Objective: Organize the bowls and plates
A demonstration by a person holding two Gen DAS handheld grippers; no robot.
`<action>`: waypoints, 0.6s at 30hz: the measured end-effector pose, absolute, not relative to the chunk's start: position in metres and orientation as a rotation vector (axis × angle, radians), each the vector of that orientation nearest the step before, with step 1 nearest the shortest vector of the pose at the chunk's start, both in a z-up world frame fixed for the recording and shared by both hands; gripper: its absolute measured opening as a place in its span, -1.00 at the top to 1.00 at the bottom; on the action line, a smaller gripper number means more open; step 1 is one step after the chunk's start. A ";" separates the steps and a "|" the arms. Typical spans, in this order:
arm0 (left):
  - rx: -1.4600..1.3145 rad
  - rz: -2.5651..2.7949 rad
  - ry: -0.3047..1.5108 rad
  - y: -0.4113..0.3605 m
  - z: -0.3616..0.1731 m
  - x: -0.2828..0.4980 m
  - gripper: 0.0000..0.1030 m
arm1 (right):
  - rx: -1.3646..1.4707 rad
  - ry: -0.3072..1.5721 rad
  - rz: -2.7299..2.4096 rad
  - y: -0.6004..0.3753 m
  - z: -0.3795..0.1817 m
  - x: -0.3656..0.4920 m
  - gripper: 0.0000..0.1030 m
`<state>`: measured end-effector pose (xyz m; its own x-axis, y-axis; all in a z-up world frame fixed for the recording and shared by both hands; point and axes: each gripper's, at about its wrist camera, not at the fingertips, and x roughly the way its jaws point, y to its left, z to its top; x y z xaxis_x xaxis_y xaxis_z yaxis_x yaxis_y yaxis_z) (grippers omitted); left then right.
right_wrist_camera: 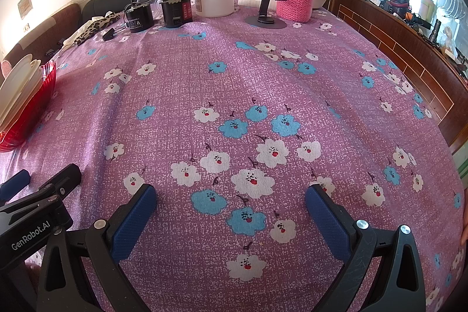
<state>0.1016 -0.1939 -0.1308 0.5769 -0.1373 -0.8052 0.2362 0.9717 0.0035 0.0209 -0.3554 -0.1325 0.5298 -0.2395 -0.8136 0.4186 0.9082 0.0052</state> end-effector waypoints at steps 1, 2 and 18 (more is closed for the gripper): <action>0.114 -0.219 0.931 -0.194 -0.131 0.102 -1.00 | 0.210 0.934 -0.396 -0.355 -0.132 0.021 -0.98; 0.114 -0.220 0.931 -0.194 -0.131 0.101 -1.00 | 0.210 0.934 -0.396 -0.355 -0.132 0.021 -0.98; 0.126 -0.245 0.932 -0.193 -0.131 0.101 -1.00 | 0.210 0.935 -0.397 -0.355 -0.133 0.021 -0.98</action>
